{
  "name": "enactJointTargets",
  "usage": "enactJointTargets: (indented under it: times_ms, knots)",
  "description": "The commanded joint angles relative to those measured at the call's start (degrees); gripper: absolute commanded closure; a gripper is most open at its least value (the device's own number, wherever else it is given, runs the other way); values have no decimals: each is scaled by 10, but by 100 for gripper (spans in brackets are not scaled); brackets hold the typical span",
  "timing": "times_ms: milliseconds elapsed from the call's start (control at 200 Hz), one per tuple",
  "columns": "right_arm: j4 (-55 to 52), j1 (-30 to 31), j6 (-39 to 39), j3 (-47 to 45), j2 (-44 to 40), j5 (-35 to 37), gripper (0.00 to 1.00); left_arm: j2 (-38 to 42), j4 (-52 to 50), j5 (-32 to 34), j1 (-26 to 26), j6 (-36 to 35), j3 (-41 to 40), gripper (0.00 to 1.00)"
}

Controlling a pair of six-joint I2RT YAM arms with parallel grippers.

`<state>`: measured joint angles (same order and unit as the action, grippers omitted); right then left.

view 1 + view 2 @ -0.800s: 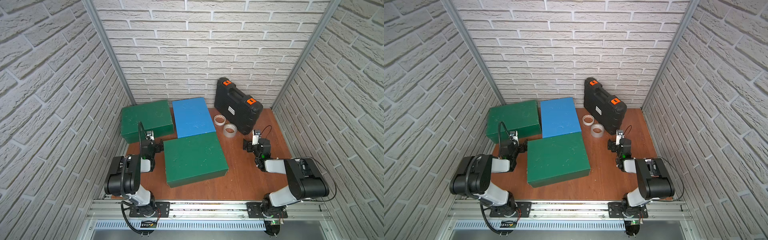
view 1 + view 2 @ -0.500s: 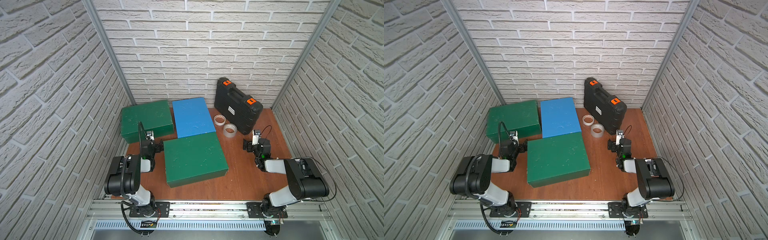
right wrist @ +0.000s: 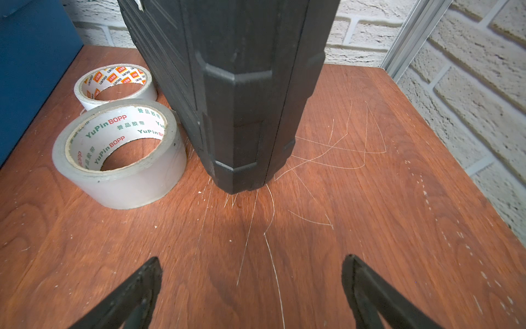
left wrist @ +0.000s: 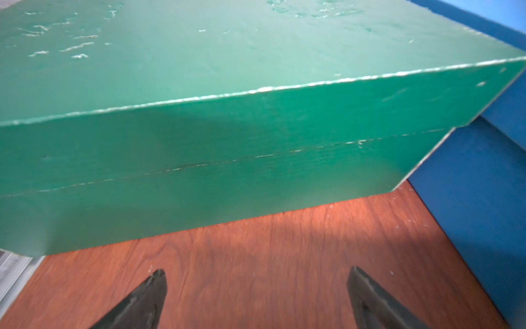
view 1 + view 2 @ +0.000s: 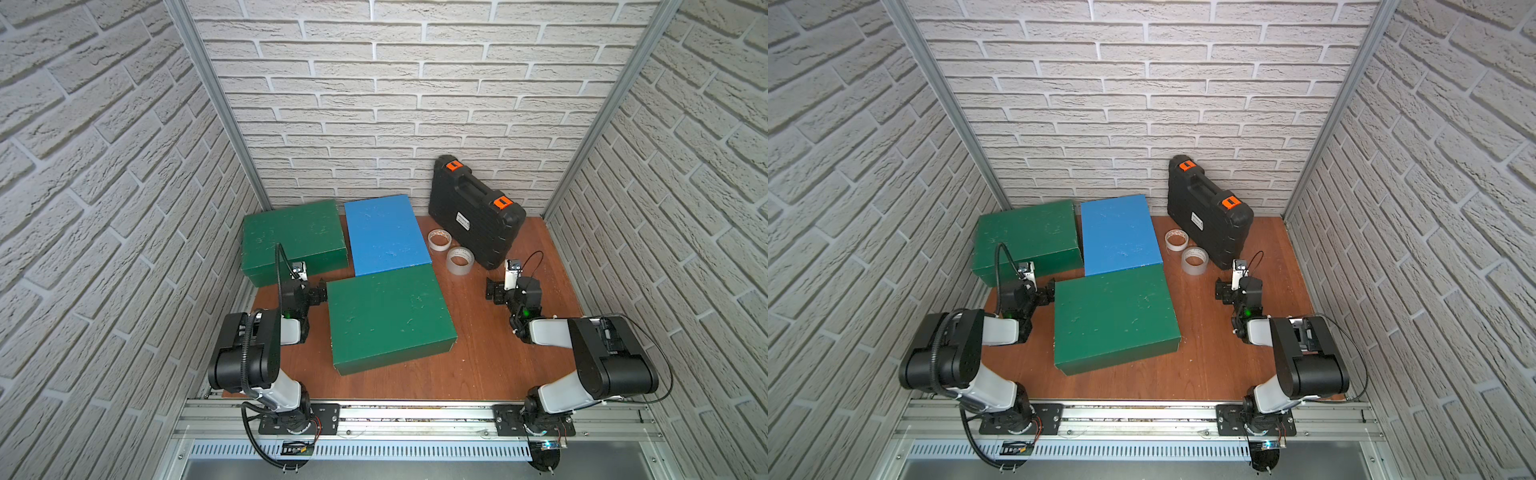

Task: Stack the shoeboxes
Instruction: Adjust the shoebox at the center of the board.

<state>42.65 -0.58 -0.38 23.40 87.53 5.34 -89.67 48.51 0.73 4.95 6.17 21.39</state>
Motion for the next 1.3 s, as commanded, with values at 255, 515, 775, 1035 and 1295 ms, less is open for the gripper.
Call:
enactJointTargets:
  times_ms: [255,515,775,1035,1295]
  knots:
    - [16,3,5,8,-11,3,1,-4,38,6,-2,-3,9,2]
    - [-358,3,57,178,-97,8,1,128,-84,140,-15,33,18,2]
    - [-509,3,112,292,-86,-90,1,338,-272,149,-2,149,39,2]
    - [-502,5,187,210,-373,-110,1,467,-460,128,19,278,71,2]
    - [-580,4,285,218,-566,-70,1,478,-552,-16,48,369,160,2]
